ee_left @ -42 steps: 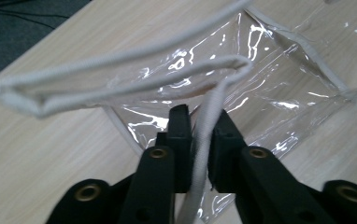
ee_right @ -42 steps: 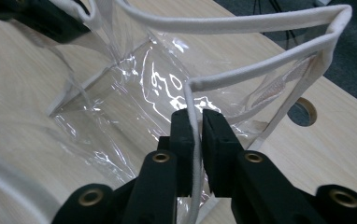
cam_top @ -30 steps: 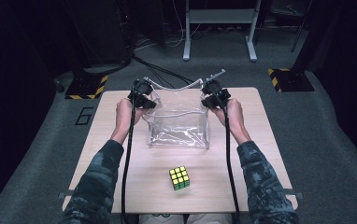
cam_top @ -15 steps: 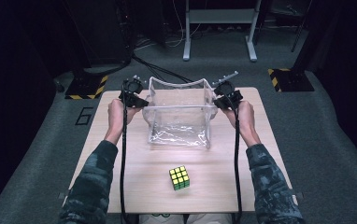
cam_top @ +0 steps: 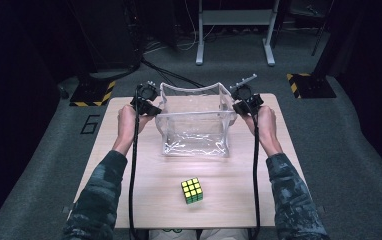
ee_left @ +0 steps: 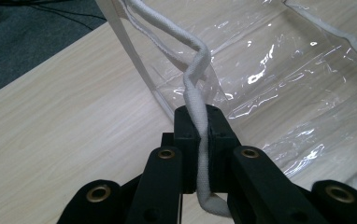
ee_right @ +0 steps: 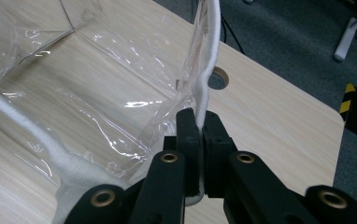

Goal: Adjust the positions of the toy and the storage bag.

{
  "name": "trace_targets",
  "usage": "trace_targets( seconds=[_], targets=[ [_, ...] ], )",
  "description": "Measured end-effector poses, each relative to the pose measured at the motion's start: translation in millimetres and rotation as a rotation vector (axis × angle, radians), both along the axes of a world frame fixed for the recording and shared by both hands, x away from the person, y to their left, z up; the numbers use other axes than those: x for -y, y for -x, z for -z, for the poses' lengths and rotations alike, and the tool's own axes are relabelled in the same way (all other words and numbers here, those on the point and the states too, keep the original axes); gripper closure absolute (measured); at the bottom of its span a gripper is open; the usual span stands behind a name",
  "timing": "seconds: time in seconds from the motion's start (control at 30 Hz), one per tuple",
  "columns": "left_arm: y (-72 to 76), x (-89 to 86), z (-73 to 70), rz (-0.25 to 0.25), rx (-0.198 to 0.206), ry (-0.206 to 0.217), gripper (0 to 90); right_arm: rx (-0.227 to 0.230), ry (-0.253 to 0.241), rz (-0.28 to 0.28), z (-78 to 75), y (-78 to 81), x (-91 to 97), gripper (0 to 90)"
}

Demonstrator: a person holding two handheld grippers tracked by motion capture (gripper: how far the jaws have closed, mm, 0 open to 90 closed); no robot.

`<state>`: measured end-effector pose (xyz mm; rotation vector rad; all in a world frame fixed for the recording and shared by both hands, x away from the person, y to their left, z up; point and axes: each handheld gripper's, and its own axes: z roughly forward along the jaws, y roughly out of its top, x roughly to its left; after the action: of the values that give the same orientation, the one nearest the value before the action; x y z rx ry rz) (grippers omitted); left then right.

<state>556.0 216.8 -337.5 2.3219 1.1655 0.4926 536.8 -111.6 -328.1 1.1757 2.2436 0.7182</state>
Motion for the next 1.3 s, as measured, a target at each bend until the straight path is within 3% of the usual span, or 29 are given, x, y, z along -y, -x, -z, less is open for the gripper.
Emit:
trace_targets(
  seconds=[0.17, 0.33, 0.5, 0.8, 0.9, 1.03, 1.17, 1.3],
  targets=[
    [0.0, 1.1, 2.3, 0.006, -0.001, -0.003, 85.9, -0.013, -0.020, 0.030, 4.6, -0.4, 3.2, 88.2],
    [0.3, 2.9, 5.1, 0.012, -0.006, -0.019, 85.9, -0.024, -0.032, 0.024, 10.3, -3.2, 5.2, 88.1],
    [-2.1, 0.3, 9.9, 0.019, -0.036, 0.039, 85.7, -0.038, -0.056, 0.000, 12.4, -3.9, 3.2, 87.8],
    [-2.0, 2.1, 11.6, 0.020, -0.035, 0.046, 84.3, -0.043, -0.058, -0.036, 13.3, -4.3, -0.2, 86.9],
    [-2.5, 1.7, 11.7, 0.019, -0.035, 0.047, 81.5, -0.044, -0.087, -0.022, 13.9, -4.1, -1.1, 85.4],
    [-2.5, 2.2, 11.7, 0.018, -0.033, 0.049, 77.4, -0.043, -0.075, -0.043, 14.0, -4.5, -0.1, 84.5],
    [-2.9, 1.4, 12.1, 0.017, -0.035, 0.051, 73.1, -0.042, -0.101, -0.034, 13.7, -3.9, -1.7, 81.3],
    [-3.4, 1.1, 12.2, 0.006, -0.039, 0.047, 63.1, -0.048, -0.120, -0.040, 12.7, -4.0, -0.9, 76.2]
  ],
)
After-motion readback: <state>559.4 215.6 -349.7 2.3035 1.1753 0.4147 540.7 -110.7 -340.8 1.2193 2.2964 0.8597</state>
